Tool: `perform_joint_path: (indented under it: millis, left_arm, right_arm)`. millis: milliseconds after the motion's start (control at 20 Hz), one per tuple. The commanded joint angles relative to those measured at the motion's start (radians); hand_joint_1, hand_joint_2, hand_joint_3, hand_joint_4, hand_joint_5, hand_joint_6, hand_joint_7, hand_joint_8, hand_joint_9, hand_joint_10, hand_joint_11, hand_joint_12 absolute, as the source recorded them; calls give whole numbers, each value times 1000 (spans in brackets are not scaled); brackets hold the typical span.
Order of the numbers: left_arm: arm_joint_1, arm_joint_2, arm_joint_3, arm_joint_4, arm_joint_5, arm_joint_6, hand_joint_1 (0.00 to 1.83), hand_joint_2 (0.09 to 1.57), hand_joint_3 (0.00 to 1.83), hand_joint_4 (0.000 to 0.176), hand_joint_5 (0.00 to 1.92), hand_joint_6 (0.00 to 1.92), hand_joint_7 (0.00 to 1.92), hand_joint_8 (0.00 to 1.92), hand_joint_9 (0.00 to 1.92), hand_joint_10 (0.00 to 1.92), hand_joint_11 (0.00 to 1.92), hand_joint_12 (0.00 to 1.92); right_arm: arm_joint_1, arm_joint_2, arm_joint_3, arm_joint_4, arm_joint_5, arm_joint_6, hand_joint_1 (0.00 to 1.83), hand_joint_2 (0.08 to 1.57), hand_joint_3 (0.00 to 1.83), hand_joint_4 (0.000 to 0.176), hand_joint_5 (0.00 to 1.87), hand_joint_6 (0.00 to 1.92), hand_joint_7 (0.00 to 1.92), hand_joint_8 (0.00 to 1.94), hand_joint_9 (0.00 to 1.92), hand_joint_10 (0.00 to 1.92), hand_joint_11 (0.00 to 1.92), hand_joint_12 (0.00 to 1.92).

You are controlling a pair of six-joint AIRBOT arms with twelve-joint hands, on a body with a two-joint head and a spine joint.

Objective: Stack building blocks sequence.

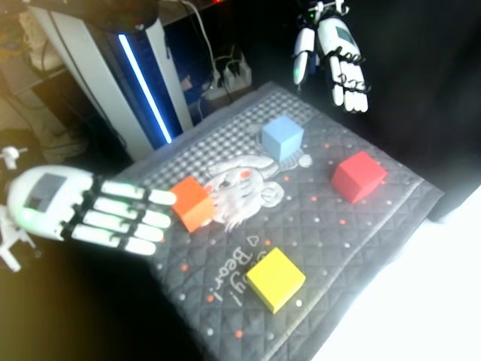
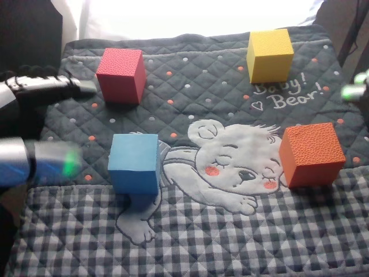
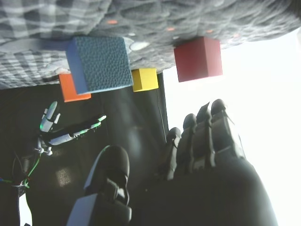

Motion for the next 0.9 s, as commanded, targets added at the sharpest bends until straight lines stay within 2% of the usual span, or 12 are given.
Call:
perform_joint_path:
  millis: [0,200,250,300,400,500,600,650,700,750,800,850]
  left_arm:
    - [-15,6,-2,-7,-106,-6,685,987,7,106,437,0,286,0,235,19,0,828]
    - [-39,6,0,23,-94,-12,618,993,1,80,475,3,333,3,280,7,0,925]
    - [-46,6,0,34,-88,-12,632,981,0,87,456,0,314,1,268,2,0,866]
    - [-64,6,-1,58,-76,-12,670,963,0,116,426,0,294,0,249,1,0,786]
    - [-108,4,0,102,-43,-11,774,879,0,143,387,0,233,0,205,1,0,690]
    - [-165,-3,2,157,18,-4,790,828,0,167,348,0,173,0,149,1,0,618]
    - [-229,-21,6,229,85,-4,732,791,0,176,333,1,177,0,150,1,0,700]
    - [-250,-29,6,260,109,-4,727,739,0,176,330,0,124,0,110,0,0,711]
    - [-272,-37,5,287,134,1,717,717,0,176,323,3,75,2,68,2,0,601]
    - [-282,-44,6,300,151,7,704,710,0,176,308,5,60,1,49,4,0,526]
    - [-293,-51,7,313,173,17,692,718,0,176,280,5,55,1,37,1,0,445]
    - [-303,-60,10,328,195,20,722,705,0,176,299,1,126,2,105,8,0,541]
  right_arm:
    - [2,4,5,28,117,3,667,1296,0,33,468,1,387,2,389,2,288,291]
    - [2,4,5,29,117,3,650,1293,0,51,471,2,375,0,376,2,290,258]
    - [2,4,5,30,117,3,650,1292,0,33,474,3,378,1,368,0,275,251]
    - [2,4,5,30,117,3,648,1292,0,32,473,3,377,1,369,1,279,252]
    - [2,4,5,31,117,3,638,1282,0,60,469,0,376,0,351,0,250,237]
    - [2,4,5,31,117,3,640,1288,0,56,464,0,371,0,347,0,253,240]
    - [2,4,5,31,118,3,661,1282,0,55,457,0,358,0,327,0,229,233]
    - [2,3,5,31,119,3,625,1273,0,77,426,0,346,0,284,0,61,165]
    - [2,3,5,31,120,3,654,1271,0,81,416,0,338,0,275,0,93,192]
    - [2,3,5,31,121,3,677,1269,1,74,408,0,342,0,302,1,146,310]
    - [2,3,5,31,122,3,669,1278,0,92,394,0,338,2,296,1,115,426]
    - [2,3,5,31,123,3,679,1292,0,97,374,1,333,0,341,0,161,532]
